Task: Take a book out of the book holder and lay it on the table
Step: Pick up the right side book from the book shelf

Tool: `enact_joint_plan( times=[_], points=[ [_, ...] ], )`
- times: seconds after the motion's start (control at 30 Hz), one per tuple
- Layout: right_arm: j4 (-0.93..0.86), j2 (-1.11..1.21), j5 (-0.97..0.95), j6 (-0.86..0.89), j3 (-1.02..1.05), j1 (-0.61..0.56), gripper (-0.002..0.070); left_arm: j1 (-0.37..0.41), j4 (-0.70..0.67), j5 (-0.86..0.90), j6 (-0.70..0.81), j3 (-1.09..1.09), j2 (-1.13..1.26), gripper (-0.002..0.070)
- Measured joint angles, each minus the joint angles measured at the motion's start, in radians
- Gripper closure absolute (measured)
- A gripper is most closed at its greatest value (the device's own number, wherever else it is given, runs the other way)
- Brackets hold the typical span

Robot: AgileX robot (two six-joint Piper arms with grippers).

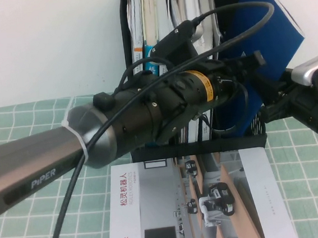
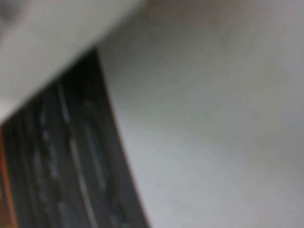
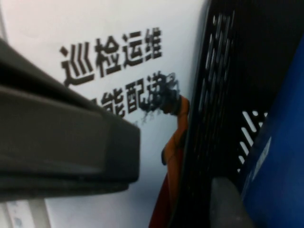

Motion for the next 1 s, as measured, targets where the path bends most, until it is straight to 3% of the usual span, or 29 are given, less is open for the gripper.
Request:
enact_joint_plan(
  times=[0.07, 0.17, 0.23, 0.5, 0.8, 1.0],
  points=[
    [0.000, 0.000, 0.000, 0.000, 0.000, 0.000, 0.0429, 0.001, -0.002, 0.002, -0.002, -0.002, 0.000, 0.0678],
    [0.000, 0.000, 0.000, 0.000, 0.000, 0.002, 0.0575, 0.001, -0.002, 0.004, -0.003, -0.004, 0.000, 0.0678],
    [0.000, 0.000, 0.000, 0.006, 0.000, 0.002, 0.0619, -0.002, 0.003, 0.008, -0.003, -0.003, -0.002, 0.0678],
    [-0.007, -0.057, 0.026, 0.006, 0.000, 0.006, 0.0651, -0.012, 0.099, 0.038, 0.016, -0.003, -0.080, 0.0678],
    [0.028, -0.332, 0.033, -0.100, 0.003, 0.006, 0.0652, -0.075, 0.295, 0.050, 0.022, -0.003, -0.308, 0.0678],
    [-0.020, -0.553, 0.106, -0.191, 0.004, 0.006, 0.0652, -0.170, 0.373, 0.277, 0.119, -0.003, -0.507, 0.0678]
  ],
)
